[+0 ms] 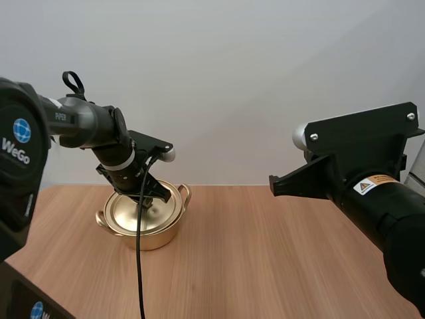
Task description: Open the pot, put the car inside, and close it
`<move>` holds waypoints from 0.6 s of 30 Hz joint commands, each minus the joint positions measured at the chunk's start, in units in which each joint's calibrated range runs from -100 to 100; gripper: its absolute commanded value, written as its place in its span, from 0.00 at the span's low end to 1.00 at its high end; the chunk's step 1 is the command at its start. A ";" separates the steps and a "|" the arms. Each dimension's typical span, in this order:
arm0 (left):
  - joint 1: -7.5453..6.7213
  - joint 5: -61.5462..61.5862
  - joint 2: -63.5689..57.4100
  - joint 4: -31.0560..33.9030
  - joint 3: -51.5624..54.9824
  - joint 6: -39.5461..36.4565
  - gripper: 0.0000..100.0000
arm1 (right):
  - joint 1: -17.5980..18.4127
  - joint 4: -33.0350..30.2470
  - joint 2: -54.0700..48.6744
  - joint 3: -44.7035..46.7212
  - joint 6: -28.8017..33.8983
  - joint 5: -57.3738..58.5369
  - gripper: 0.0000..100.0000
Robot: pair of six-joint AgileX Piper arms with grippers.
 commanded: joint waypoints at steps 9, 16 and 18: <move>0.01 -0.28 1.44 0.05 -0.05 0.19 0.40 | -0.01 0.20 -0.02 0.03 0.01 0.19 0.00; 0.01 -1.39 1.44 -0.40 -0.59 0.08 0.67 | -0.01 0.35 -0.02 0.03 0.01 0.19 0.00; 0.01 -1.06 1.44 -0.68 -1.04 0.08 0.82 | -0.01 0.32 -0.02 0.03 0.01 0.36 0.00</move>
